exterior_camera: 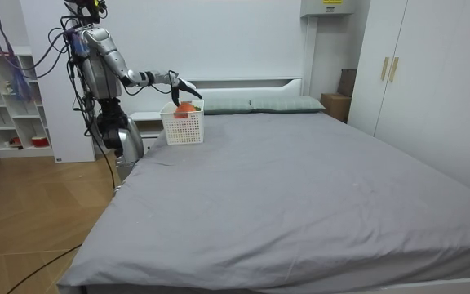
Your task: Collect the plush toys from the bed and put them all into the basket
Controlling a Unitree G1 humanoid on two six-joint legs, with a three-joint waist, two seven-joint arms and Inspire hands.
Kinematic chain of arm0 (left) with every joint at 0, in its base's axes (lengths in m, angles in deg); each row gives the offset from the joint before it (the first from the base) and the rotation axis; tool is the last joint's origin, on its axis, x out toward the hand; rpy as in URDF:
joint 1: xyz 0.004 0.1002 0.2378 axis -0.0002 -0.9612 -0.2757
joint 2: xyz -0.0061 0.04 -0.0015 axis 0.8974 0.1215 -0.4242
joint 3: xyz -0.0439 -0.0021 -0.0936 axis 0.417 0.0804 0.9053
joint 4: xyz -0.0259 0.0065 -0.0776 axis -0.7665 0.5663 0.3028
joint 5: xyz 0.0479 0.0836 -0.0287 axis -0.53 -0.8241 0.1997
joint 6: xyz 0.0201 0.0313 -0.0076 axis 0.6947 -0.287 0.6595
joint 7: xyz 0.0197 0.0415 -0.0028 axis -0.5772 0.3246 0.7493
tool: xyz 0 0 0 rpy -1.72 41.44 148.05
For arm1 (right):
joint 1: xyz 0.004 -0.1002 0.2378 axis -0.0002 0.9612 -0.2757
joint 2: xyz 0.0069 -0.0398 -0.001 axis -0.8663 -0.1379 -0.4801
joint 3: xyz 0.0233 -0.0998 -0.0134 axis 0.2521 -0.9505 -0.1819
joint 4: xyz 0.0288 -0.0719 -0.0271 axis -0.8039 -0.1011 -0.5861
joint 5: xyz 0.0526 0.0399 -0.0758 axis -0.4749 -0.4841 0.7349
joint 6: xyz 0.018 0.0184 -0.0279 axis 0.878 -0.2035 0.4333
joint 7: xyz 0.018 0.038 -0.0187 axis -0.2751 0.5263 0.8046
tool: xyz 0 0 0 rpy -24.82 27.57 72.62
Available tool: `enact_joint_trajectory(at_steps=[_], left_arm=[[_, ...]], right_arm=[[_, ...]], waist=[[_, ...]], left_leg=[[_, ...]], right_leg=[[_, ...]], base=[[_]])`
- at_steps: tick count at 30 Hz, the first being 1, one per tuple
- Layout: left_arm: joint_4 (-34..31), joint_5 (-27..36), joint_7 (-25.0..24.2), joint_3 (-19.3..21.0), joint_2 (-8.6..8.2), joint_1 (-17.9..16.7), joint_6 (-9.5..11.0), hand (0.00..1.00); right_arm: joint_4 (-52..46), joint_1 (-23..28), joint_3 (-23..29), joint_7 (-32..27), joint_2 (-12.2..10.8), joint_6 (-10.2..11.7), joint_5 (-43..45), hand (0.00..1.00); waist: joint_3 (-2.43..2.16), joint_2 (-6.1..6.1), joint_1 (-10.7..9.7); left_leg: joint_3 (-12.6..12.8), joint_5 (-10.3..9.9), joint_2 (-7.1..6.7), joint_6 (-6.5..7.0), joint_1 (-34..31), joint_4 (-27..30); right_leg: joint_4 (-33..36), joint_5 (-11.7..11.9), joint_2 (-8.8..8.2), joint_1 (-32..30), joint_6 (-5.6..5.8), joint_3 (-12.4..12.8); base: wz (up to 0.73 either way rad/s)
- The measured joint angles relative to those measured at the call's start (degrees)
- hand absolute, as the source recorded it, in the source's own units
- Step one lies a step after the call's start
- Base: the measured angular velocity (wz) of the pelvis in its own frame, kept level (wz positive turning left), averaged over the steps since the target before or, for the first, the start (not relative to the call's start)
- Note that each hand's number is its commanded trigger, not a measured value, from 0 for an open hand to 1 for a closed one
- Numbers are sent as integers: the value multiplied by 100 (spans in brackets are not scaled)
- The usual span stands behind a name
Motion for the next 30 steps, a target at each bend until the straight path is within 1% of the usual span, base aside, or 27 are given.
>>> enact_joint_trajectory(at_steps=[7,12,15,16,18,20,21,23,24,26,27,28,29,30], left_arm=[[8,6,-20,0,-1,0,1,0],[12,10,-22,10,-14,-5,1,0],[12,-2,-24,68,-34,-10,4,0],[12,2,-24,121,-44,-43,28,0],[13,9,-19,127,-44,-146,102,0],[70,5,-14,226,-47,-208,159,0],[95,5,-13,266,-48,-211,175,0],[186,5,-9,485,-74,-265,208,0],[213,5,-7,537,-84,-276,209,0],[222,7,1,564,-91,-402,274,0],[222,7,2,567,-91,-440,301,0],[219,3,3,636,-101,-486,324,0],[213,-7,2,773,-111,-518,346,0],[217,-12,2,825,-111,-531,368,0]], right_arm=[[-25,0,0,-129,6,23,-22,0],[-27,1,6,-263,17,131,-52,0],[-90,22,192,-341,18,204,-169,0],[-155,31,349,-378,27,241,-401,0],[-286,42,661,-534,33,340,-847,0],[-485,147,1118,-905,71,590,-1469,0],[-546,217,1227,-1004,85,635,-1612,0],[-682,509,1723,-1294,108,839,-2199,0],[-682,569,1844,-1366,119,862,-2351,0],[-682,880,2280,-1653,232,906,-2866,0],[-682,967,2397,-1712,242,911,-2954,0],[-685,1143,2647,-1864,252,917,-3123,0],[-685,1291,2885,-1991,256,946,-3327,0],[-682,1366,3003,-2055,270,968,-3448,0]], waist=[[-8,14,0],[-3,38,-19],[-4,53,-28],[-5,54,-53],[-1,61,-187],[0,69,-320],[0,69,-338],[-10,70,-555],[-13,76,-613],[-25,102,-871],[-32,112,-942],[-55,133,-1017],[-64,143,-1146],[-65,148,-1207]], left_leg=[[37,1,2,2,22,7],[36,1,2,3,25,11],[46,-3,3,7,29,10],[59,-1,3,11,33,17],[101,4,9,20,59,20],[177,8,22,28,91,4],[208,4,29,33,113,-6],[301,-13,36,53,151,-17],[336,-14,39,54,160,-28],[462,-38,52,82,213,-40],[500,-50,57,88,229,-43],[637,-76,81,91,257,-56],[741,-85,100,94,284,-80],[772,-93,105,94,301,-84]], right_leg=[[0,0,-2,17,1,2],[-1,1,-2,33,1,2],[2,1,-5,19,1,16],[4,1,-7,26,2,20],[-2,5,-11,44,9,34],[-5,10,-22,-4,17,54],[-5,11,-20,-1,18,84],[6,15,-20,-6,25,195],[7,17,-21,-5,29,215],[21,30,-24,-14,46,342],[25,30,-25,-38,48,364],[72,31,-21,-89,49,489],[114,31,-13,-103,49,563],[113,31,-8,-104,49,603]], base=[[0],[0],[0],[0],[-3],[-13],[-17],[-21],[-29],[-28],[-37],[-47],[-49],[-38]])
